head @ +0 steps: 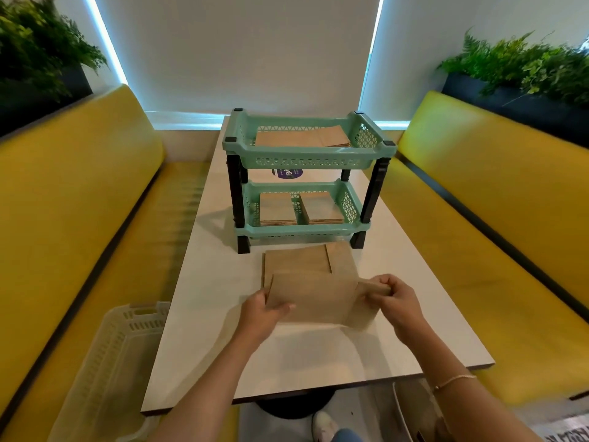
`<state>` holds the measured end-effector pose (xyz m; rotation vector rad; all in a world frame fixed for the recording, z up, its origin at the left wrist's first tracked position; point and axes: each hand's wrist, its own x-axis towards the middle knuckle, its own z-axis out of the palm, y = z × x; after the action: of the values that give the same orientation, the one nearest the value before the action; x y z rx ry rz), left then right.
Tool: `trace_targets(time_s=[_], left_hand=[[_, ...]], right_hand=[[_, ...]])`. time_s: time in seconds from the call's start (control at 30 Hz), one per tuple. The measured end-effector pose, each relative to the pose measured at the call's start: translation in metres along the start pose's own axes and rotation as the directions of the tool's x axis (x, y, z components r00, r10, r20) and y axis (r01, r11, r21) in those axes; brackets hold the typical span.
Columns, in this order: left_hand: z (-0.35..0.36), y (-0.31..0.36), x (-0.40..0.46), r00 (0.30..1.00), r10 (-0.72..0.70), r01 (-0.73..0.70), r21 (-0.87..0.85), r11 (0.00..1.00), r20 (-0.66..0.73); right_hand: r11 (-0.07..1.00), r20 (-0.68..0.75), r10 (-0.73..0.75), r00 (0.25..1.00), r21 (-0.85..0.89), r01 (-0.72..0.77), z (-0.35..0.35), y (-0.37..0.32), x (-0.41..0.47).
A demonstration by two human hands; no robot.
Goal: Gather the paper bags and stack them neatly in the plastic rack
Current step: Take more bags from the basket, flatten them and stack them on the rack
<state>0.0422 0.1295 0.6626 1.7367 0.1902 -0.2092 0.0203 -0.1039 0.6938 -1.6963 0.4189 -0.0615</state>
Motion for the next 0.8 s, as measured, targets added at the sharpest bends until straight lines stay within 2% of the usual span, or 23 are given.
trace_targets(time_s=[0.13,0.23,0.4,0.5,0.57,0.63,0.7,0.73,0.8], left_hand=[[-0.012,0.032,-0.001,0.995,0.003,0.012,-0.154,0.988,0.097],[-0.020,0.045,-0.002,0.994,-0.019,0.043,-0.220,0.975,0.108],[-0.027,0.055,-0.004,0.994,-0.017,0.048,-0.277,0.960,0.112],[-0.035,0.062,-0.003,0.991,0.048,-0.026,-0.166,0.986,0.125],[-0.040,0.074,-0.002,0.978,0.139,-0.144,0.021,0.989,0.158],[-0.042,0.091,-0.004,0.954,0.221,-0.268,0.242,0.933,0.203],[-0.038,0.108,-0.006,0.933,0.270,-0.344,0.377,0.860,0.237],[-0.035,0.114,-0.007,0.926,0.292,-0.368,0.389,0.844,0.240],[-0.026,0.121,-0.010,0.910,0.354,-0.407,0.302,0.862,0.217]], right_hand=[[0.995,0.003,0.021,1.000,0.095,-0.021,-0.004,-0.023,0.002],[0.993,-0.017,0.053,0.998,0.105,-0.051,-0.002,-0.035,0.001],[0.984,0.137,0.117,0.984,0.121,-0.134,-0.001,-0.041,-0.004],[0.993,0.151,0.104,0.983,0.039,-0.111,-0.002,-0.043,-0.005],[0.994,0.181,0.100,0.978,-0.070,-0.089,-0.006,-0.045,-0.005],[0.951,0.267,0.111,0.957,-0.309,-0.024,-0.007,-0.049,-0.006],[0.873,0.356,0.135,0.925,-0.485,0.059,0.000,-0.049,-0.008],[0.863,0.386,0.132,0.913,-0.497,0.085,0.005,-0.048,-0.010],[0.895,0.408,0.086,0.909,-0.433,0.110,0.017,-0.043,-0.015]])
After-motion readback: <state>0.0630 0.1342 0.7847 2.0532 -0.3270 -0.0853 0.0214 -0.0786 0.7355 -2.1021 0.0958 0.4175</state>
